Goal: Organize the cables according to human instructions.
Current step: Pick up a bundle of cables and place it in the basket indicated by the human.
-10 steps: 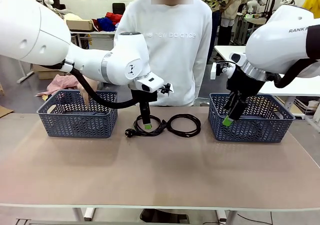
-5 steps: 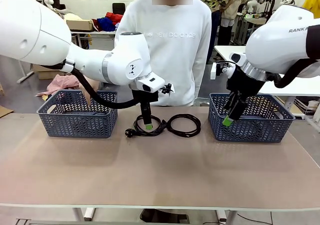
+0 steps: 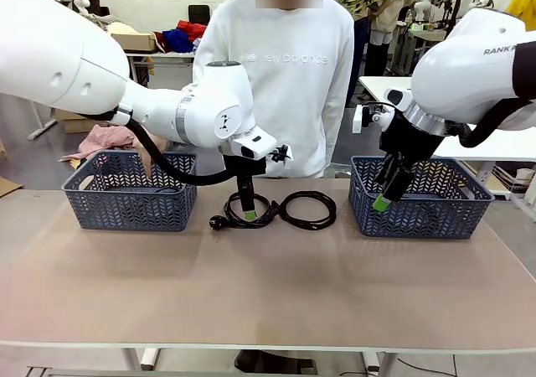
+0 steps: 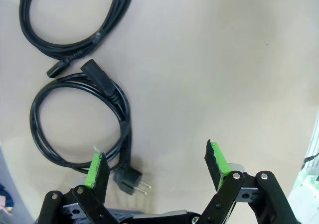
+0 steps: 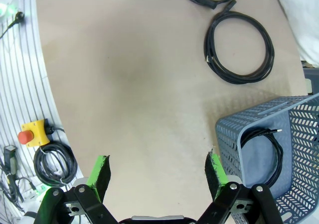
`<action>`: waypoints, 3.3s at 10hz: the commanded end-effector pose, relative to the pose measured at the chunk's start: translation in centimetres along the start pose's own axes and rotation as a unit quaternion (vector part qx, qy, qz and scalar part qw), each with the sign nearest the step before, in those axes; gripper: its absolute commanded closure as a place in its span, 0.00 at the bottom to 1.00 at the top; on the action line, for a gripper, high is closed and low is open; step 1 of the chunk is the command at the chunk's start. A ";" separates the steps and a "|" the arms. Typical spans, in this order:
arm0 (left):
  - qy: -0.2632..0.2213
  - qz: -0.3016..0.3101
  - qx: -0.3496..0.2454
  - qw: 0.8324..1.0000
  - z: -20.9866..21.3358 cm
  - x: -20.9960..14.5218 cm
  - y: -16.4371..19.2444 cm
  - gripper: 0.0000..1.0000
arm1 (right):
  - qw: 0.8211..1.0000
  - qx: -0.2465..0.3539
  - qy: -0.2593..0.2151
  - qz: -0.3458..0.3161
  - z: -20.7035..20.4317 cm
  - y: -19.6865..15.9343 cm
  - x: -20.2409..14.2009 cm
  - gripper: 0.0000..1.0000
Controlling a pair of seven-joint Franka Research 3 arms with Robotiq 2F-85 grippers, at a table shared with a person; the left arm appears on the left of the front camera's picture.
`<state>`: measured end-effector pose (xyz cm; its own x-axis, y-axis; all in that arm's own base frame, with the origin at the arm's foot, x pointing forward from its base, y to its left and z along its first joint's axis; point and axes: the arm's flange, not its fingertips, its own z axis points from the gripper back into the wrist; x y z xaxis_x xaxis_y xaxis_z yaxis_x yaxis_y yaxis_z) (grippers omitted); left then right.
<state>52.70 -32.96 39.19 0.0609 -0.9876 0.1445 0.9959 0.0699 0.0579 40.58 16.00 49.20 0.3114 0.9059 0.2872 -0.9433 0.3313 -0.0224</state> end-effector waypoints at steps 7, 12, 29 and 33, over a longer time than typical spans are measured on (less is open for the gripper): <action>0.040 0.003 -0.009 0.999 -5.0 1.1 5.1 0.00 | 1.000 -0.001 0.001 0.000 0.2 0.0 0.3 0.00; 0.052 0.017 -0.033 0.998 -7.1 0.2 6.1 0.00 | 1.000 -0.001 0.001 0.000 0.2 0.0 0.3 0.00; 0.060 0.019 -0.050 0.997 -8.9 0.0 3.6 0.00 | 1.000 -0.001 0.001 0.000 0.2 0.0 0.3 0.00; 0.062 0.027 -0.049 0.997 -8.9 -0.1 3.7 0.24 | 1.000 -0.001 0.001 0.000 0.2 0.0 0.3 0.00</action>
<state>57.85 -34.32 30.87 0.0967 -0.9941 0.0486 0.9943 0.0943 -0.0504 40.59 15.99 49.19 0.3116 0.9058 0.2871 -0.9432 0.3315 -0.0221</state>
